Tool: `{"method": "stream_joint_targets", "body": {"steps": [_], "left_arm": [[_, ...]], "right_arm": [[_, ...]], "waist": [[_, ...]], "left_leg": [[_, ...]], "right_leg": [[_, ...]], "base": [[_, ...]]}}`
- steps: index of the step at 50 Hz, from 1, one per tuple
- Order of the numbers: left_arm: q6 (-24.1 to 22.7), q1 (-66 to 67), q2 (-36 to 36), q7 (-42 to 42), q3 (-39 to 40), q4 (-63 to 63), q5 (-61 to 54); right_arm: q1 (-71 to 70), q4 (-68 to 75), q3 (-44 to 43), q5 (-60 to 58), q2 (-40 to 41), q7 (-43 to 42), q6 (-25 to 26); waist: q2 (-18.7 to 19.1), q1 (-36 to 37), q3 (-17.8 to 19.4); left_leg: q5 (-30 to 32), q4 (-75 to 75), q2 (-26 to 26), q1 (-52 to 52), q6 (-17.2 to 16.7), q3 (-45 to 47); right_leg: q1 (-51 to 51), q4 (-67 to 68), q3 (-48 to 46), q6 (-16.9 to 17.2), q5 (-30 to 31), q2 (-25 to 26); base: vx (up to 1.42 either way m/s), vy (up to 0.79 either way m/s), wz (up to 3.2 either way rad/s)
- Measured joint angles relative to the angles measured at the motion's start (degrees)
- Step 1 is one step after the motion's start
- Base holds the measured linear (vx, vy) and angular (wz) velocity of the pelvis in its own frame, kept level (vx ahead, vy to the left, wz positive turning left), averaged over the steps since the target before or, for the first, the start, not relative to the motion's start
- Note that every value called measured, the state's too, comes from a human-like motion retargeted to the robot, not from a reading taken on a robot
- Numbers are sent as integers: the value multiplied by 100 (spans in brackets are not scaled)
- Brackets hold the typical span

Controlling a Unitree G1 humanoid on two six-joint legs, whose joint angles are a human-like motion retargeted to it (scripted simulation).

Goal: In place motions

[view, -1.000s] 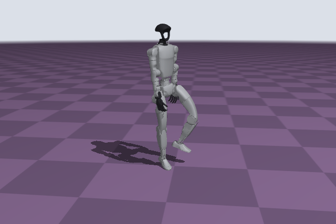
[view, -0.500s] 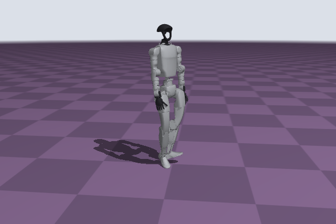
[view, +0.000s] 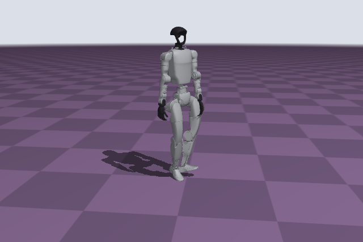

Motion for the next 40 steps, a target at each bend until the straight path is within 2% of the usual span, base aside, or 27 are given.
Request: {"method": "stream_joint_targets", "body": {"steps": [2,3,5,7,10,12,15,17,20,23,25,27,28,30,32,33,35,37,40], "left_arm": [[64,455,124,21,434,286,5],[106,602,216,3,624,452,11],[69,796,404,124,865,829,-165],[-9,1072,584,308,1030,922,-550],[104,1377,743,423,1296,922,-819],[102,1586,801,581,1536,922,-778],[-77,1906,930,570,1658,922,-832],[-99,1963,978,510,1682,922,-878],[-81,1745,1000,489,1653,922,-899],[-150,1390,950,473,1398,921,-841],[-184,1076,854,466,1108,922,-769],[-208,843,745,494,860,922,-737],[-220,671,659,504,685,922,-733],[-208,265,448,386,400,907,-763],[-141,-395,256,-30,174,717,-755],[-153,-700,162,-223,76,534,-694],[-196,-1233,6,-580,-285,93,-681],[-119,-1708,19,-908,-555,-289,-566],[-96,-1971,-67,-821,-580,-719,-94]], "right_arm": [[-399,-379,419,-42,275,352,13],[-675,-600,589,-73,390,603,30],[-1236,-1188,825,-176,558,975,-24],[-1788,-1799,1111,-320,696,1098,-179],[-2576,-2486,1252,-681,766,1104,-331],[-2846,-2684,1234,-712,846,902,-401],[-2917,-2829,1239,-328,897,791,-540],[-2806,-2932,1242,-267,914,874,-569],[-2608,-2997,1214,-445,899,915,-580],[-2149,-2846,1161,-594,815,888,-588],[-1586,-2614,1068,-687,768,889,-565],[-1105,-2422,898,-756,725,899,-528],[-818,-2276,739,-797,675,902,-509],[-335,-1891,433,-862,550,871,-454],[-169,-1431,44,-876,402,785,-359],[-132,-1181,-148,-819,320,712,-305],[5,-649,-470,-638,89,607,-211],[140,-109,-630,-483,-127,631,-40],[635,259,-745,-480,-422,462,343]], "waist": [[-195,250,15],[-291,289,35],[-377,369,257],[-385,496,553],[-463,758,929],[-523,917,959],[-539,960,706],[-538,933,465],[-497,738,393],[-451,574,284],[-421,581,131],[-353,552,38],[-298,443,-1],[-117,146,-78],[-2,-58,124],[9,-149,336],[28,-205,618],[97,-444,754],[165,-878,715]], "left_leg": [[672,1058,143,-381,-268,377],[1235,1933,403,-829,-471,392],[1916,3583,750,-1880,-209,14],[1613,4772,769,-2703,-136,-504],[1132,5967,1193,-3447,79,-270],[926,6370,1303,-3742,97,-199],[816,6594,1325,-3975,73,-229],[821,6446,1329,-3929,0,-202],[950,5743,1153,-3397,-192,-261],[1115,4320,722,-2395,-368,-394],[1342,2822,356,-1483,-427,-363],[823,1624,137,-776,-463,-286],[436,1069,91,-353,-352,-74],[88,342,-25,-88,-31,-308],[63,31,174,-70,49,-269],[41,-88,145,-6,125,-396],[87,-234,143,49,210,-387],[139,-301,153,-5,285,-556],[234,-396,213,-64,344,-712]], "right_leg": [[218,-580,130,64,70,-271],[198,-699,313,160,121,-394],[138,-785,306,245,227,-556],[188,-870,305,195,347,-515],[192,-896,448,85,442,-521],[205,-918,549,66,469,-579],[249,-1030,468,40,495,-578],[188,-1085,417,44,490,-561],[255,-1144,291,83,445,-531],[372,-1130,74,134,323,-515],[387,-954,32,118,139,-457],[350,-651,-50,77,-7,-370],[309,-368,-206,57,-82,-337],[97,424,-634,16,257,-303],[-704,2002,-845,16,1243,-547],[-1185,2788,-686,-92,1640,-596],[-2045,4119,-219,-214,1414,-558],[-2611,4980,-331,-369,1095,-722],[-3215,5682,-388,-324,831,-781]], "base": [[-7,-5,-80],[-27,-11,-8],[-40,-16,35],[-38,-16,-1],[-33,-2,-39],[0,2,-28],[30,3,27],[22,4,38],[8,1,58],[22,1,51],[38,2,-5],[39,5,12],[43,6,68],[31,3,84],[-24,-2,62],[-31,1,49],[-26,7,28],[-21,5,47],[6,2,67]]}}
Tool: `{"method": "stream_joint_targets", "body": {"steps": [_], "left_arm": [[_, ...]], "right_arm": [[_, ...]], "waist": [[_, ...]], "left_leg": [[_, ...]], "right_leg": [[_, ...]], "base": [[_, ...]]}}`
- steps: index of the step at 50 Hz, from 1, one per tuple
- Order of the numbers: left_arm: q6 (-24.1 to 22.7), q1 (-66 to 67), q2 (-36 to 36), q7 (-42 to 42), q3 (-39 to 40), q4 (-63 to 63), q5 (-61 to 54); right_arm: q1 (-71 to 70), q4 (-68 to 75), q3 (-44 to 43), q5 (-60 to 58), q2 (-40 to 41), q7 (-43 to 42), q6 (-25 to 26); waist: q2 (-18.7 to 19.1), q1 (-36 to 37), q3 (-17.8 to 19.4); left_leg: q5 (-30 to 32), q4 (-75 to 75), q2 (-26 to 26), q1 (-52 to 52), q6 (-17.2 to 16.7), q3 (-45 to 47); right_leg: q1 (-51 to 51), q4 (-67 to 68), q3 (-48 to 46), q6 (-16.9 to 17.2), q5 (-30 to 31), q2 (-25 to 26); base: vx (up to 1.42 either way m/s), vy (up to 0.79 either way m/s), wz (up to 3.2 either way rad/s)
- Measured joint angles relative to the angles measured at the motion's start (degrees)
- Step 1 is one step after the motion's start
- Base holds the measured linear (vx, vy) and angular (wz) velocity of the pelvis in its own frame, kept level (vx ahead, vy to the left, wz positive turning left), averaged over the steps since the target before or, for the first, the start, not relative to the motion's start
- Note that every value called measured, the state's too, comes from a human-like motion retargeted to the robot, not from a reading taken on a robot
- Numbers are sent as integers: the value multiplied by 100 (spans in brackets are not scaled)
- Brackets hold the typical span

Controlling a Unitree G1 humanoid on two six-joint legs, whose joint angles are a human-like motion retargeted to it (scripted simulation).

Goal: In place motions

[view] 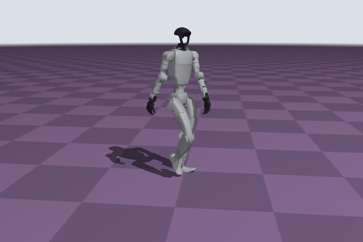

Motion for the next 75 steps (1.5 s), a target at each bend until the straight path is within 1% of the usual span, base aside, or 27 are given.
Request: {"method": "stream_joint_targets", "body": {"steps": [5,9,13,15,16,18,20,22,25,27,30,33,37,40,45,47,48,50,52,53,55,57,60,62,65,69,75], "left_arm": [[-354,159,-113,197,-518,-330,-284],[-262,399,-66,66,-367,-2,-173],[-106,902,21,135,71,614,-106],[13,1306,71,226,331,879,3],[111,1584,121,248,441,987,107],[317,2186,291,260,626,1176,321],[460,2550,571,323,664,1358,343],[348,2806,876,589,896,1523,129],[333,3102,1149,686,1330,1612,-181],[475,3346,1188,716,1578,1641,-105],[422,3935,1271,826,1794,1641,-119],[450,4311,1275,801,1903,1641,-186],[426,4135,1219,823,2014,1641,-259],[316,3918,1179,739,1921,1597,-288],[30,3441,956,819,1476,1339,-372],[-128,3155,899,1035,1129,1428,-425],[-189,3013,864,1159,921,1486,-415],[-223,2514,691,1231,603,1595,-421],[-237,1659,562,821,460,1406,-316],[-249,1324,509,577,396,1183,-281],[-202,483,476,-9,113,692,-355],[-200,-27,498,-346,14,159,-183],[-429,-242,374,-144,-29,-441,5],[-654,-166,261,3,-304,-799,-214],[-837,-99,222,-88,-582,-1065,-429],[-728,43,211,-186,-509,-799,-251],[-421,1087,161,33,117,244,112]], "right_arm": [[869,0,-384,126,-159,-492,60],[881,0,-419,186,-157,-396,43],[415,0,-63,236,-75,-368,26],[75,0,240,335,32,-310,-62],[-107,0,434,412,119,-279,-110],[-503,-48,818,537,343,-154,-188],[-1090,-437,996,530,602,102,-197],[-1708,-1209,1238,395,815,251,-290],[-2703,-2350,1683,89,980,699,-420],[-3142,-2983,1658,-236,1014,902,-519],[-3488,-3606,1759,-329,1030,725,-748],[-3566,-4022,1916,-169,1020,503,-958],[-3481,-4215,1870,-95,1024,470,-1055],[-3076,-3960,1805,-57,1016,451,-1052],[-1900,-3091,1525,-529,966,549,-907],[-1386,-2609,1325,-680,849,540,-874],[-1112,-2299,1180,-736,754,545,-851],[-720,-1651,900,-932,491,597,-724],[-633,-1103,573,-998,224,482,-520],[-603,-873,445,-939,107,323,-471],[-604,-356,167,-674,-154,75,-397],[-418,0,42,-365,-334,133,-222],[332,0,-174,-167,-535,62,202],[811,0,-410,46,-574,-191,257],[1171,0,-716,344,-490,-351,192],[962,0,-643,495,-297,-212,178],[-79,0,237,326,35,-66,-7]], "waist": [[48,154,-351],[-26,425,-457],[-38,421,-585],[-42,468,-618],[-108,645,-637],[-359,1145,-679],[-574,1294,-435],[-596,1499,-30],[-594,1729,669],[-619,2144,837],[-642,2390,726],[-710,2487,462],[-672,2367,437],[-573,2179,179],[-559,1717,-194],[-484,1610,-324],[-437,1414,-498],[-199,952,-712],[-158,717,-389],[-149,611,-114],[-191,466,316],[-113,37,523],[71,-338,387],[140,-265,98],[78,-108,-231],[-9,223,-202],[-20,480,-452]], "left_leg": [[43,-127,49,-57,-47,56],[-5,-154,-27,43,-167,253],[-104,-1,-119,115,-335,390],[-157,257,-153,121,-423,442],[-79,475,-195,133,-484,621],[505,1344,-173,-23,-721,1202],[1713,3169,310,-885,-847,1053],[1927,4998,419,-2130,-509,297],[1368,7050,945,-3291,-148,154],[1061,7802,1180,-4065,-1,177],[684,8467,1261,-5076,206,54],[478,8639,1424,-5516,352,269],[533,8280,1456,-5122,120,411],[750,7365,1255,-4272,-249,222],[1221,3720,41,-1755,-363,-224],[866,2078,-291,-755,-285,-335],[179,1521,-290,-300,-95,3],[-33,631,-210,-8,274,88],[67,400,-177,-68,297,-69],[104,348,-222,1,352,-201],[212,216,-281,78,437,27],[358,136,-224,46,460,-267],[532,4,40,36,387,-234],[610,-103,83,-6,357,-70],[686,-242,14,-46,305,149],[762,-314,-34,124,155,332],[674,-58,-89,247,-43,547]], "right_leg": [[-19,-459,89,178,21,188],[882,-1959,410,251,136,564],[2169,-3944,715,526,197,864],[2820,-4860,449,460,-881,812],[3036,-5268,360,315,-1097,744],[3326,-5884,523,322,-1050,495],[3283,-5935,872,544,-952,222],[3308,-6055,805,562,-782,139],[3449,-6110,952,417,-622,235],[3354,-6040,1151,351,-602,191],[3256,-6018,1372,312,-576,214],[3181,-6123,1429,257,-536,226],[3325,-6318,1376,262,-517,271],[3505,-6502,1159,292,-544,359],[3732,-6260,776,393,-852,300],[3718,-5851,657,373,-874,369],[3623,-5538,373,355,-729,375],[3028,-4235,-249,334,272,252],[1776,-2298,-139,69,1234,-71],[1348,-1612,137,-30,1188,-51],[565,-313,190,-428,626,-392],[-147,548,194,-350,395,-394],[-954,1136,333,52,228,108],[-1310,1283,286,47,158,116],[-1369,1139,92,-118,80,-191],[-359,45,230,92,207,126],[2399,-3828,459,501,825,814]], "base": [[15,-9,-7],[0,-3,-59],[4,3,-29],[9,0,-42],[14,-3,-105],[10,-10,-139],[-28,-21,-13],[-47,-23,-17],[-39,-20,-74],[-20,-2,-113],[18,1,-43],[21,0,-15],[5,-1,43],[31,5,71],[40,4,41],[54,8,20],[56,9,79],[29,6,90],[-37,3,36],[-47,9,18],[-47,13,26],[-25,8,97],[23,-4,59],[40,-8,-1],[17,-6,-21],[1,-1,-56],[10,3,-28]]}}
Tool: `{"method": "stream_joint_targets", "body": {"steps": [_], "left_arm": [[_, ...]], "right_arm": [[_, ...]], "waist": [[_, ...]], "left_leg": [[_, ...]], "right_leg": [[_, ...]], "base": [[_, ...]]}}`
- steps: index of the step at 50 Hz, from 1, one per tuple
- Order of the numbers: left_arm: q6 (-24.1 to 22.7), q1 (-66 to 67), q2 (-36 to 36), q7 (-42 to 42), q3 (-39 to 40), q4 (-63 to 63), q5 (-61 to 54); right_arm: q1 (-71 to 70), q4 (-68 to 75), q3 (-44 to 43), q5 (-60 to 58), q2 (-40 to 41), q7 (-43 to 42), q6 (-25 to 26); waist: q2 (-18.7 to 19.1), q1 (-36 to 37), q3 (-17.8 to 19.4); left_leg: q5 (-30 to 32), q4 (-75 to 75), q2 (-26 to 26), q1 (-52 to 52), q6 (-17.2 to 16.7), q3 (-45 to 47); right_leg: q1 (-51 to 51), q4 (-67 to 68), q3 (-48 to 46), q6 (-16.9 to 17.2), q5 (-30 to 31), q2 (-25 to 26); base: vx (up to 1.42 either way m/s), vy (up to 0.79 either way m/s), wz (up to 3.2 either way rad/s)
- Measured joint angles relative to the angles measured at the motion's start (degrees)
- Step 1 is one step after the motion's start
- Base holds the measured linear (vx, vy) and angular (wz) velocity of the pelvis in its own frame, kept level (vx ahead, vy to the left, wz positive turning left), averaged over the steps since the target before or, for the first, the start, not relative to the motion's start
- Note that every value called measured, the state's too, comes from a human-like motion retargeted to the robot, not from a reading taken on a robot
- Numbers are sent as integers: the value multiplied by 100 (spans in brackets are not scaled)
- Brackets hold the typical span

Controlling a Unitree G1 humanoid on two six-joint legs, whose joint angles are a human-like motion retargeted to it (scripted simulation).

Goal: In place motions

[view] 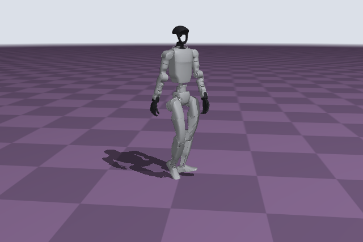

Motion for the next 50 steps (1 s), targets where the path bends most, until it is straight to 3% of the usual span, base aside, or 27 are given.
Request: {"method": "stream_joint_targets", "body": {"steps": [2,3,5,7,9,12,15,18,21,25,28,29,30,32,33,34,38,40,45,50], "left_arm": [[114,632,68,126,315,349,156],[176,1003,150,171,456,516,226],[331,1599,427,258,733,849,345],[352,1882,760,554,905,1275,259],[450,2170,1006,789,1068,1397,-84],[729,2528,1113,954,1595,1397,-267],[520,2993,1104,1061,2203,1397,-288],[478,3446,1186,1029,2368,1397,-589],[470,3466,1186,1184,2462,1397,-896],[362,2906,1094,1145,2244,1397,-826],[297,2407,980,1089,1698,1397,-725],[270,2240,919,1130,1405,1397,-726],[244,2073,851,1196,1081,1397,-733],[268,1534,595,1286,629,1397,-725],[288,1049,456,1213,483,1397,-753],[260,595,341,1025,357,1263,-763],[226,-1033,127,-250,-85,48,-759],[180,-1475,34,-439,149,-585,-446],[-378,-1621,-207,-2,-426,-1213,-823],[-333,-1257,-263,-253,-769,-1231,-605]], "right_arm": [[-380,-172,420,-2,194,49,-89],[-539,-298,634,0,297,73,-139],[-1059,-589,922,-31,516,191,-171],[-1752,-1115,861,-37,711,279,-230],[-2541,-1699,909,21,842,439,-345],[-3551,-2554,866,-168,923,829,-430],[-3917,-3104,900,-314,1062,490,-654],[-3873,-3313,1219,-144,1060,221,-891],[-3682,-3460,1392,-490,1146,405,-921],[-3149,-3329,1511,-702,1100,425,-968],[-2185,-2989,1402,-976,982,475,-958],[-1798,-2808,1291,-1072,919,491,-948],[-1404,-2603,1160,-1154,847,504,-940],[-941,-1982,899,-1316,647,556,-830],[-882,-1691,766,-1374,529,597,-694],[-859,-1403,619,-1324,407,581,-585],[-899,-187,-34,-653,-106,763,-176],[-582,0,-152,-435,-286,867,135],[946,0,-671,34,-542,43,382],[1430,0,-1150,335,-339,-285,276]], "waist": [[-45,147,-45],[-143,366,-109],[-477,876,-212],[-576,1260,-24],[-493,1436,422],[-532,1894,1022],[-661,2233,1189],[-747,2403,734],[-659,1975,323],[-538,1407,66],[-496,1178,-231],[-459,1167,-357],[-425,1185,-500],[-220,717,-684],[-171,540,-559],[-88,280,-281],[138,-655,841],[198,-1082,1056],[264,-1069,448],[67,-255,128]], "left_leg": [[71,444,4,-8,-96,50],[262,773,-4,-41,-170,321],[1220,2382,296,-788,-611,656],[1922,4499,701,-2320,-577,84],[1517,6397,961,-3566,-248,-595],[896,8329,1970,-4839,269,-386],[502,8968,2107,-5511,362,-201],[418,8774,2212,-5531,197,32],[633,8181,2036,-5139,-98,-183],[1070,6193,1278,-3456,-354,-162],[1645,3391,372,-1704,-466,-448],[1154,2441,142,-1125,-477,-493],[281,1559,-40,-562,-461,-455],[44,603,86,-102,-105,-53],[161,419,174,-136,-102,-62],[235,372,220,-145,-55,-305],[532,356,458,-123,162,-646],[692,394,614,-223,210,-795],[1033,250,677,-408,255,-775],[1006,56,537,-178,95,-621]], "right_leg": [[919,-1261,-538,-209,-1437,-32],[1231,-1803,-1011,-456,-1725,-125],[1297,-2433,-539,-250,-1725,-397],[1001,-2488,36,-38,-1614,-448],[1000,-2539,-108,-40,-1449,-456],[970,-2540,147,-275,-1335,-350],[962,-2468,425,-353,-1287,-505],[848,-2536,473,-418,-1273,-540],[868,-2712,399,-381,-1336,-404],[1119,-2871,15,-231,-1500,-385],[1189,-2514,-243,-194,-1735,-368],[1127,-2194,-373,-212,-1723,-334],[1023,-1802,-508,-232,-1663,-302],[318,-152,-1124,-227,-577,-470],[-354,967,-922,-210,-150,-641],[-889,2005,-743,-242,-167,-709],[-2552,5131,-573,-450,-974,-1000],[-3253,5942,-616,-443,-1187,-1005],[-3992,6037,-676,-422,-1209,-1238],[-2893,4042,-351,-114,-817,-807]], "base": [[21,-1,-38],[16,-9,-98],[-16,-23,-108],[-51,-26,-16],[-59,-21,-24],[-48,-9,-88],[5,6,-70],[38,12,-24],[17,4,71],[22,2,90],[56,2,48],[69,3,22],[66,1,52],[33,-3,80],[-23,-6,70],[-49,-3,86],[-56,0,104],[-19,-9,115],[28,-20,25],[6,-15,-68]]}}
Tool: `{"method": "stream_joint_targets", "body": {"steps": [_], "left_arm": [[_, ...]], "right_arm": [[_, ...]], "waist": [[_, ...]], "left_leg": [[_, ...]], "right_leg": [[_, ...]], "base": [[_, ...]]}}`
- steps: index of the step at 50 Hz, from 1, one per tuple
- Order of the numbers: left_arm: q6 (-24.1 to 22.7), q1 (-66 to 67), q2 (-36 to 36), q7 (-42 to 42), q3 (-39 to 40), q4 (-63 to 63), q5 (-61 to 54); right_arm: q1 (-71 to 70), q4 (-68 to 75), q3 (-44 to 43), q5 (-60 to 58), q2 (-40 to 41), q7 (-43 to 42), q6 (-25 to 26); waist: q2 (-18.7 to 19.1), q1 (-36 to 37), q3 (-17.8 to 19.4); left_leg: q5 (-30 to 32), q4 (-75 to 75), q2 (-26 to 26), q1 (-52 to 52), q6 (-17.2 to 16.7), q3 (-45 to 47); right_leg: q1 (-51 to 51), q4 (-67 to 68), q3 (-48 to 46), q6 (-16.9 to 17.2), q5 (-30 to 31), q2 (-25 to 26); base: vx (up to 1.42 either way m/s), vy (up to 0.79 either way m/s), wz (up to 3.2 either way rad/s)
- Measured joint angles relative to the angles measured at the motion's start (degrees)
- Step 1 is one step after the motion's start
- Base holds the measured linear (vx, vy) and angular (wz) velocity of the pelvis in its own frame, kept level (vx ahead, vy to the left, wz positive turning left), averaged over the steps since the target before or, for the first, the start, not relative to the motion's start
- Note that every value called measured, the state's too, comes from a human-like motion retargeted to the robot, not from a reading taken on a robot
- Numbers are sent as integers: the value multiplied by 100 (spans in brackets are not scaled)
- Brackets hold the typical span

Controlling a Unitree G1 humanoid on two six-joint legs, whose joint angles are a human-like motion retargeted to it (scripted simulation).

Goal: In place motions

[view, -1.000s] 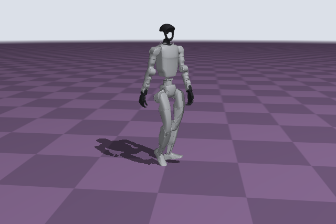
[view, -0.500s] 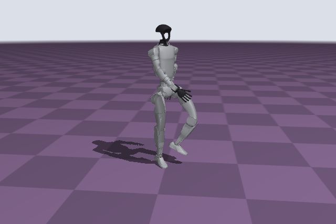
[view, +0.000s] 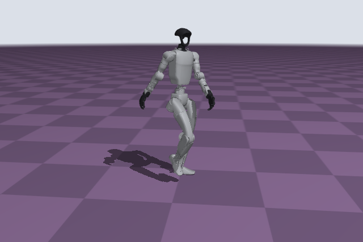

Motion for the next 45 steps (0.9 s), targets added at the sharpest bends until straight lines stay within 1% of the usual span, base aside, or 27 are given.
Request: {"method": "stream_joint_targets", "body": {"steps": [3,5,7,8,9,10,12,13,14,15,17,20,21,23,25,27,30,32,35,36,37,38,39,40,42,43,45], "left_arm": [[54,499,109,59,158,302,141],[115,976,151,185,397,603,286],[250,1564,202,345,786,991,496],[358,1870,240,420,992,1214,580],[505,2183,331,478,1253,1493,670],[670,2498,448,528,1542,1799,762],[664,2845,704,659,1741,2288,569],[676,3032,857,735,1895,2488,352],[740,3198,985,713,2037,2584,172],[829,3353,1099,641,2173,2628,10],[964,3677,1129,650,2519,2628,116],[866,4358,1230,853,2928,2628,340],[867,4580,1269,892,2995,2628,311],[885,5023,1343,982,3134,2628,234],[907,5317,1373,1067,3286,2628,26],[902,5278,1299,1179,3441,2628,-264],[774,4972,1208,1261,3382,2628,-575],[702,4663,1142,1194,3209,2628,-515],[595,4098,1002,1205,2877,2626,-451],[496,3899,938,1340,2737,2608,-505],[395,3678,873,1500,2593,2597,-569],[288,3414,809,1712,2442,2601,-651],[223,3132,744,1853,2298,2599,-708],[178,2841,678,1959,2158,2595,-753],[274,2064,432,1642,2002,2408,-889],[293,1575,341,1308,1945,2228,-969],[364,699,102,712,1637,1445,-1354]], "right_arm": [[-266,0,200,24,54,128,-51],[-601,0,460,-15,106,203,-38],[-1087,0,850,41,229,216,-62],[-1362,0,1067,120,316,196,-143],[-1790,0,1226,220,456,153,-256],[-2295,0,1355,331,622,98,-384],[-2918,-438,1330,377,827,77,-600],[-3297,-856,1435,394,971,159,-656],[-3718,-1293,1571,407,1070,355,-667],[-4161,-1740,1722,418,1145,609,-656],[-4811,-2703,1776,111,1351,736,-729],[-5511,-3807,2154,-65,1418,693,-956],[-5652,-4075,2290,-117,1354,694,-1047],[-5847,-4414,2426,-416,1240,646,-1259],[-6013,-4471,2495,-899,1159,503,-1403],[-6198,-4374,2569,-1305,1169,351,-1388],[-6056,-4184,2634,-1338,1285,306,-1416],[-5654,-3988,2645,-1166,1363,342,-1447],[-4789,-3596,2601,-1157,1403,490,-1419],[-4379,-3434,2529,-1301,1381,542,-1408],[-3961,-3250,2448,-1452,1346,570,-1396],[-3527,-3022,2345,-1615,1283,552,-1381],[-3144,-2688,2208,-1718,1181,531,-1341],[-2787,-2300,2054,-1790,1060,509,-1288],[-2441,-1330,1604,-1936,771,525,-1040],[-2420,-912,1377,-1911,632,507,-905],[-2333,-284,1034,-1696,341,360,-735]], "waist": [[-106,201,-127],[-145,226,-234],[-186,180,-211],[-269,301,-220],[-421,490,-186],[-608,713,-130],[-643,1260,88],[-599,1367,319],[-564,1506,569],[-534,1662,829],[-621,2126,1202],[-902,2764,1445],[-1007,2923,1473],[-1218,3204,1412],[-1377,3296,1262],[-1327,3131,1151],[-1065,2811,853],[-852,2510,498],[-752,1985,18],[-708,1754,-106],[-640,1572,-202],[-524,1486,-245],[-408,1316,-397],[-290,1104,-605],[-69,675,-866],[-157,564,-797],[-61,42,-217]], "left_leg": [[-198,-29,-145,186,-103,232],[-317,125,-245,212,-152,298],[-249,578,-260,239,-232,376],[-39,921,-265,222,-268,645],[446,1862,-129,-149,-304,823],[1069,3103,77,-699,-339,954],[1520,4907,415,-1880,4,692],[1296,5818,493,-2454,50,326],[1098,6687,798,-3017,149,201],[912,7537,1216,-3577,275,198],[641,8565,1527,-4671,540,221],[148,9463,1885,-6046,952,486],[63,9478,1815,-6322,1083,658],[-61,9344,1672,-6601,1254,1061],[-72,9125,1556,-6544,1277,1341],[50,9064,1549,-6298,1231,1318],[421,8770,1534,-5486,731,913],[629,8037,1270,-4650,307,664],[985,5773,385,-2807,-83,744],[1169,4606,-137,-2124,-132,498],[1088,3410,-608,-1428,-192,226],[473,2155,-981,-706,-278,-94],[96,1214,-970,-77,-248,406],[-162,429,-767,504,-160,1316],[11,-210,-697,282,-101,801],[2,-252,-804,44,-43,580],[-5,-347,-875,44,163,138]], "right_leg": [[1303,-2057,282,122,397,380],[2326,-3732,301,210,1024,442],[3336,-5152,-130,278,-161,479],[3671,-5568,-681,15,-571,365],[3802,-5948,-438,78,-671,218],[3830,-6311,202,305,-616,54],[3729,-6467,672,373,-461,78],[3774,-6525,644,395,-356,95],[3782,-6552,643,342,-274,163],[3771,-6563,657,251,-205,256],[3686,-6592,923,127,-101,270],[3533,-6449,1219,-17,-47,69],[3477,-6374,1252,-48,-42,-57],[3329,-6213,1279,-76,-59,-351],[3232,-6120,1350,-104,-107,-518],[3293,-6205,1248,-98,-109,-456],[3560,-6513,1064,-63,-83,-165],[3693,-6701,843,-31,-123,6],[3807,-6667,600,75,-369,-10],[3894,-6588,490,54,-470,42],[3978,-6474,396,23,-558,127],[4058,-6286,331,-30,-619,279],[3993,-5979,73,-63,-509,386],[3856,-5612,-282,-87,-314,470],[2640,-3574,-728,145,1045,71],[1832,-2542,-606,64,1536,-282],[625,-786,7,-74,1343,-162]], "base": [[1,-4,-73],[-3,-4,-37],[-7,-3,-27],[-12,-6,-81],[-21,-12,-111],[-37,-21,-119],[-44,-24,-100],[-48,-25,-68],[-55,-27,-69],[-63,-25,-112],[-52,-16,-149],[-2,-10,-130],[21,0,-88],[30,7,-48],[23,4,-2],[-1,3,35],[6,5,50],[18,14,71],[35,16,83],[51,15,87],[54,13,60],[53,11,57],[52,10,82],[46,10,127],[9,6,114],[-47,3,101],[-72,4,135]]}}
